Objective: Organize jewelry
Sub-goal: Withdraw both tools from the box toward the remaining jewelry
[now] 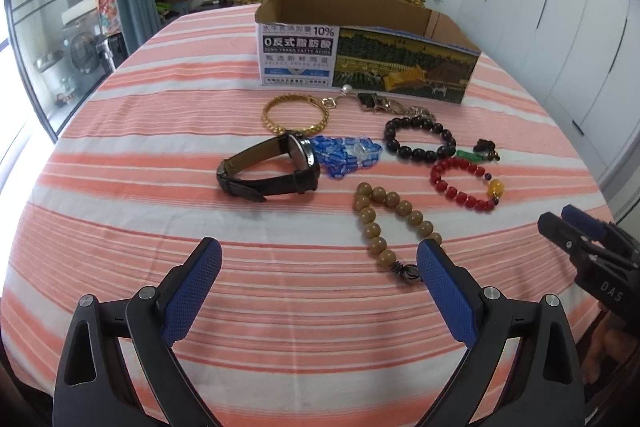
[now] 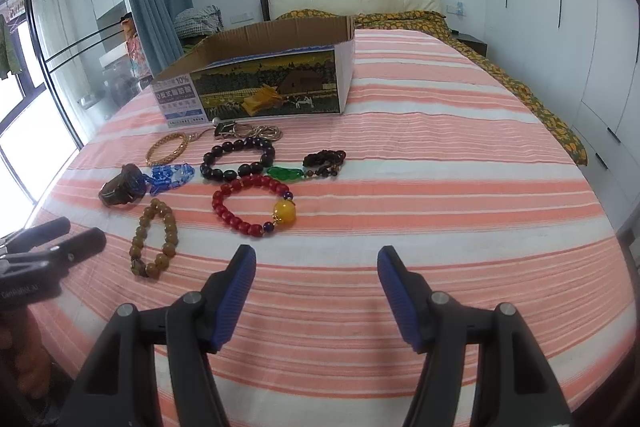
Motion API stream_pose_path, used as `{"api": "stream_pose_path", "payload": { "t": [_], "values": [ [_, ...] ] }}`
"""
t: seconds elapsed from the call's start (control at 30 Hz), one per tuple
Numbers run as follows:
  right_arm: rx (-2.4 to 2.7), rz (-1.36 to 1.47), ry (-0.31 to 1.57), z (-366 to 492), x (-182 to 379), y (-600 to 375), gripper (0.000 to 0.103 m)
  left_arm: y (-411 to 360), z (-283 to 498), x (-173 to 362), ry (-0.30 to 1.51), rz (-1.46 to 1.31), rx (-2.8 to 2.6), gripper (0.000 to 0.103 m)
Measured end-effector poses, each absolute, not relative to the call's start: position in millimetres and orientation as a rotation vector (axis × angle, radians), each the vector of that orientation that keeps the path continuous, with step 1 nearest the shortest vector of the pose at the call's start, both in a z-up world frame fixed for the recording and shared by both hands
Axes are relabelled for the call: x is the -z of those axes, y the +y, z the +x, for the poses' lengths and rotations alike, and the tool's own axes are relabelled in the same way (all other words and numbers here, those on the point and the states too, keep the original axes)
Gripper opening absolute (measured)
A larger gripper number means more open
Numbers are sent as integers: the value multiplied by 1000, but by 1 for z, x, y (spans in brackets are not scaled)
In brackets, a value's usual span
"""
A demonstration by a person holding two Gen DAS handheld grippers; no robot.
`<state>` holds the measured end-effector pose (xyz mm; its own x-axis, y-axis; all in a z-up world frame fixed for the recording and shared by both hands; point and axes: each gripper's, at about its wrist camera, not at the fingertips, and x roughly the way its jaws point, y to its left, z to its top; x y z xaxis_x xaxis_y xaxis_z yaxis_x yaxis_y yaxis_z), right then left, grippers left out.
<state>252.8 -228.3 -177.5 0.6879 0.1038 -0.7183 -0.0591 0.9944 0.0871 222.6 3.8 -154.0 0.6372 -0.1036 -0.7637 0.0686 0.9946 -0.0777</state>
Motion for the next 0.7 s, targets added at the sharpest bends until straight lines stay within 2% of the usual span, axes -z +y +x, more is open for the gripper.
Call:
{"api": "stream_pose_path", "payload": {
  "t": [0.7],
  "values": [
    [-48,86,851,304,188,-213,65,-7,243,179,940,9,25,98]
  ]
}}
